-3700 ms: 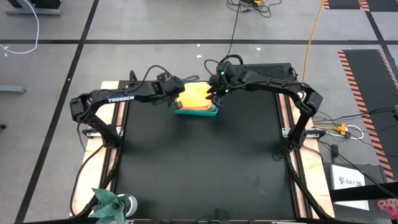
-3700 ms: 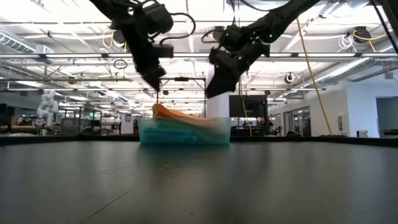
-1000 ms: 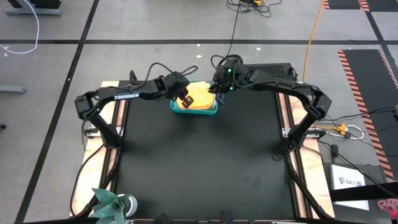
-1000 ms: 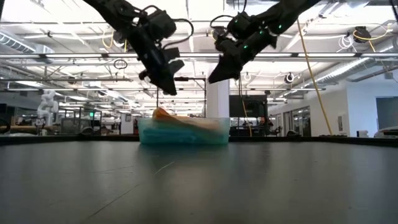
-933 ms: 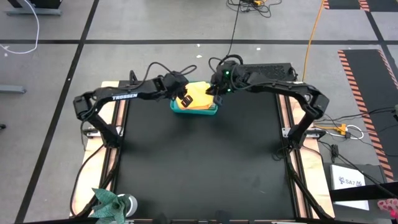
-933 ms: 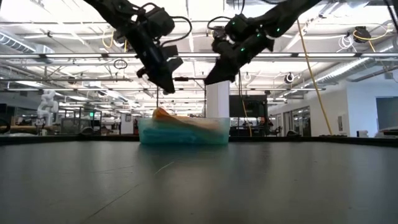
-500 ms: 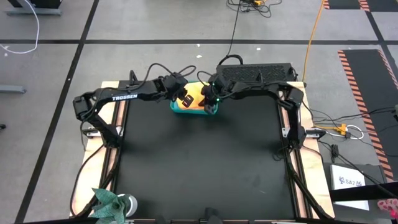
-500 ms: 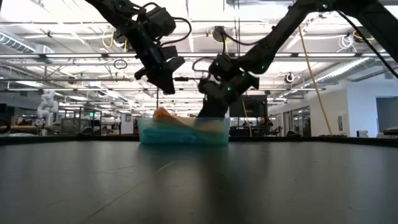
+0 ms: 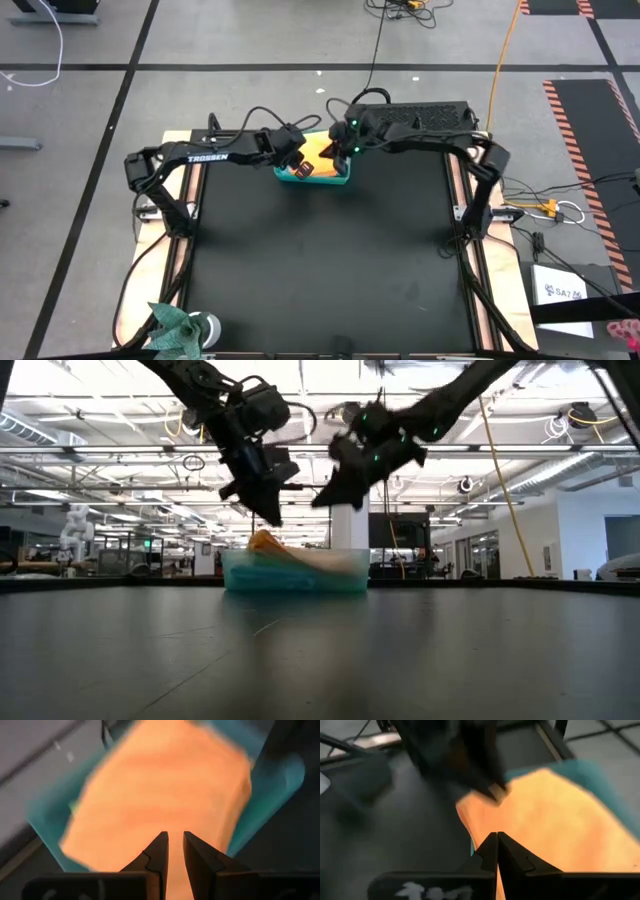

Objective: Fold microfiber towels
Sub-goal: Stack the folded orange microfiber towel on top of the gray towel into the bin, then return to Home Position

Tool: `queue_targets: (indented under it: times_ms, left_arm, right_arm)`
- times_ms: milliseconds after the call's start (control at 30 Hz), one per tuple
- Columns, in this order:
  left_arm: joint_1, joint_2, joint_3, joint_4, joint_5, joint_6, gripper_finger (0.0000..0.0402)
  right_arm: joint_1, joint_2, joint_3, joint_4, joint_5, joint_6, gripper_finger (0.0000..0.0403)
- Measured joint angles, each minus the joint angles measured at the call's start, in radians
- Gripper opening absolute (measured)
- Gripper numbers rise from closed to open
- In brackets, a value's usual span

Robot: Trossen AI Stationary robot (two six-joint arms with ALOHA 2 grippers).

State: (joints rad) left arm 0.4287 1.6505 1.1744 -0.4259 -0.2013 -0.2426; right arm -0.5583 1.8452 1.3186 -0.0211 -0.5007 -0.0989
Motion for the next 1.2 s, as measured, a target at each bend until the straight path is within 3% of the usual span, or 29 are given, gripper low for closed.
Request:
queue_targets:
  times_ms: [300,733,1200]
  left_arm:
    - [-0.001,0.092,0.000,-0.082,0.120,-0.004,0.0062]
    - [0.014,0.191,0.002,-0.093,0.093,-0.062,0.0062]
    - [-0.031,-0.083,0.013,-0.059,-0.037,0.043,0.0062]
  right_arm:
    - [-0.005,-0.188,-0.001,-0.016,0.062,-0.024,0.0000]
    - [-0.006,-0.244,-0.001,-0.105,0.100,-0.040,0.0000]
    - [-0.010,-0.244,-0.001,-0.137,0.133,-0.074,0.0000]
